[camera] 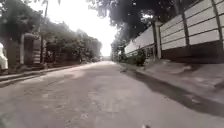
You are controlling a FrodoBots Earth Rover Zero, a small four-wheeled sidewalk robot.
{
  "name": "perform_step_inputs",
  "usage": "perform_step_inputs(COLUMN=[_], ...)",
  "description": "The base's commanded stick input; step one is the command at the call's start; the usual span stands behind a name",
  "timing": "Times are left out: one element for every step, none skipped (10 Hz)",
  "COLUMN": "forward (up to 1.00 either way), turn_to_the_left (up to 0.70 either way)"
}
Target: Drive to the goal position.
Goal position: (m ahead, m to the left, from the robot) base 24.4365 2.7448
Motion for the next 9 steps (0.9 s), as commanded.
perform_step_inputs(forward=[0.85, 0.85, 0.85, 0.85, 0.85, 0.85, 0.85, 0.85, 0.85], turn_to_the_left=[0.0, 0.0, 0.0, 0.0, 0.0, 0.0, 0.06, 0.12, 0.03])
